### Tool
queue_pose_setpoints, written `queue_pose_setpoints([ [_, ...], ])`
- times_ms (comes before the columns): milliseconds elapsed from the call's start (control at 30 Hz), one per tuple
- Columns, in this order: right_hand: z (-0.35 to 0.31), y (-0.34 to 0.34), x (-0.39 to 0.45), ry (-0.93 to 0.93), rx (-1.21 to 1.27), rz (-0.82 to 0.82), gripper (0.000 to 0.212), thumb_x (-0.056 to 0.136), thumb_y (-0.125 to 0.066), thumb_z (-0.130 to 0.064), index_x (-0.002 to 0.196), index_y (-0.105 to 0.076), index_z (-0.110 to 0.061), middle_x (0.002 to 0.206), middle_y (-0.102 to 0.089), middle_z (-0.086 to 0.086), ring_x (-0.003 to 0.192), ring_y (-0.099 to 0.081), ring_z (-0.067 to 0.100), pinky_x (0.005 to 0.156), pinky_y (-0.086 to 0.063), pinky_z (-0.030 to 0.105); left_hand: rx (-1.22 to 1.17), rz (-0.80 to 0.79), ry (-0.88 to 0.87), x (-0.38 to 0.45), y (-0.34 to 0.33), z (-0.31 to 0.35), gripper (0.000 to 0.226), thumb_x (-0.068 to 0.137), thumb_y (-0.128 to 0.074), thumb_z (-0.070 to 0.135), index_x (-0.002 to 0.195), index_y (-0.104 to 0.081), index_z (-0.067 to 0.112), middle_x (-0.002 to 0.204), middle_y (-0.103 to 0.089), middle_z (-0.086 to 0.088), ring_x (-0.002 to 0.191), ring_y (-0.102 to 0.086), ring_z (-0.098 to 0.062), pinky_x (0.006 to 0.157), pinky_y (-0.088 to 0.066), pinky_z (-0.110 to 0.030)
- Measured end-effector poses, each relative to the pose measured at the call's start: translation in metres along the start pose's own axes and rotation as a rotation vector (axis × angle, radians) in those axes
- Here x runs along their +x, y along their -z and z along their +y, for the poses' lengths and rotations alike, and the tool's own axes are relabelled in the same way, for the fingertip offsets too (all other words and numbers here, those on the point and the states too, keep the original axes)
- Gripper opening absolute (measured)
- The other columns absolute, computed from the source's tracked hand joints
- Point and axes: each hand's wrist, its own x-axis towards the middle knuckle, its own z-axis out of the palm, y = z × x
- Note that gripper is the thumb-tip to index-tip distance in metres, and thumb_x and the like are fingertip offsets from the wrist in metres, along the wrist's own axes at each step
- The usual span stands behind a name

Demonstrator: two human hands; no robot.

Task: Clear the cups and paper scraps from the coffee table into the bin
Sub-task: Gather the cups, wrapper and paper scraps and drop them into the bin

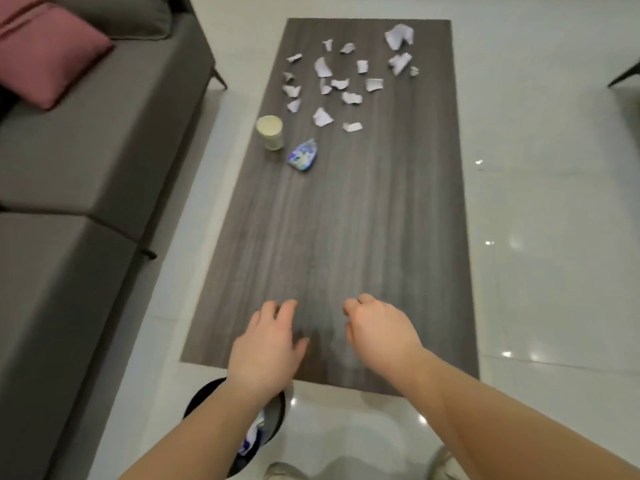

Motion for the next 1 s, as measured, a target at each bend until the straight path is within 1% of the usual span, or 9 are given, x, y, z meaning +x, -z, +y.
queue_pose_setpoints([
  [100,0.066,0.010,-0.018,-0.038,0.023,0.040,0.014,0.093,-0.045,-0.014,0.105,-0.052,-0.014,0.103,-0.054,0.008,0.094,-0.060,0.034,0.065,-0.036,0.035,-0.106,-0.016,0.097,0.015,-0.018,0.067,0.052,0.087,-0.055,0.051,0.133,-0.037,0.036,0.128,-0.045,0.007,0.115,-0.052,-0.021,0.085,-0.048,-0.040],
  [233,0.149,0.022,-0.047,-0.072,0.047,0.083,0.015,0.093,-0.045,-0.015,0.106,-0.053,-0.016,0.104,-0.054,0.008,0.096,-0.059,0.032,0.066,-0.041,0.036,-0.116,-0.030,0.102,0.026,-0.052,0.146,0.050,0.087,-0.055,0.052,0.132,-0.040,0.036,0.129,-0.047,0.006,0.118,-0.052,-0.021,0.089,-0.048,-0.040],
  [333,0.212,0.034,-0.071,-0.113,0.048,0.103,0.014,0.094,-0.044,-0.015,0.104,-0.053,-0.015,0.102,-0.054,0.008,0.095,-0.059,0.032,0.064,-0.036,0.034,-0.095,-0.056,0.105,0.040,-0.071,0.205,0.050,0.086,-0.055,0.053,0.132,-0.040,0.036,0.131,-0.047,0.006,0.118,-0.053,-0.021,0.090,-0.048,-0.041],
  [500,0.306,0.055,-0.103,-0.231,0.064,0.131,0.022,0.094,-0.047,-0.014,0.114,-0.056,-0.016,0.107,-0.057,0.007,0.093,-0.060,0.030,0.069,-0.046,0.035,-0.065,-0.094,-0.007,0.061,-0.091,0.298,0.051,0.089,-0.052,0.051,0.134,-0.037,0.034,0.132,-0.047,0.005,0.117,-0.053,-0.021,0.087,-0.048,-0.041],
  [567,0.332,0.060,-0.111,-0.281,0.074,0.129,0.023,0.093,-0.047,-0.013,0.114,-0.056,-0.016,0.107,-0.056,0.006,0.090,-0.059,0.029,0.067,-0.046,0.035,-0.047,-0.105,-0.048,0.071,-0.094,0.327,0.050,0.090,-0.052,0.050,0.135,-0.036,0.034,0.131,-0.046,0.004,0.116,-0.053,-0.022,0.085,-0.048,-0.041],
  [767,0.396,0.074,-0.106,-0.311,0.053,0.109,0.020,0.093,-0.048,-0.013,0.110,-0.057,-0.017,0.104,-0.056,0.003,0.085,-0.058,0.024,0.061,-0.042,0.030,-0.024,-0.116,-0.116,0.108,-0.099,0.390,0.048,0.090,-0.050,0.049,0.134,-0.037,0.033,0.125,-0.047,0.004,0.103,-0.055,-0.019,0.072,-0.040,-0.034],
  [867,0.423,0.090,-0.079,-0.303,0.051,0.103,0.021,0.093,-0.048,-0.012,0.111,-0.056,-0.017,0.105,-0.056,0.003,0.086,-0.058,0.024,0.061,-0.041,0.030,-0.039,-0.116,-0.061,0.139,-0.101,0.403,0.049,0.090,-0.050,0.050,0.134,-0.037,0.032,0.126,-0.047,0.004,0.106,-0.055,-0.019,0.072,-0.041,-0.033],
  [933,0.439,0.102,-0.054,-0.267,0.048,0.080,0.021,0.093,-0.048,-0.013,0.112,-0.056,-0.017,0.106,-0.056,0.003,0.088,-0.058,0.024,0.063,-0.043,0.031,-0.065,-0.120,-0.007,0.162,-0.100,0.406,0.050,0.090,-0.050,0.051,0.134,-0.037,0.033,0.128,-0.047,0.005,0.109,-0.055,-0.019,0.076,-0.046,-0.035],
  [1000,0.453,0.114,-0.029,-0.233,0.035,0.068,0.021,0.094,-0.047,-0.013,0.112,-0.056,-0.017,0.107,-0.056,0.003,0.088,-0.058,0.025,0.066,-0.047,0.033,-0.094,-0.126,0.038,0.185,-0.099,0.409,0.050,0.090,-0.051,0.052,0.135,-0.037,0.034,0.130,-0.047,0.006,0.111,-0.055,-0.018,0.077,-0.045,-0.034],
])
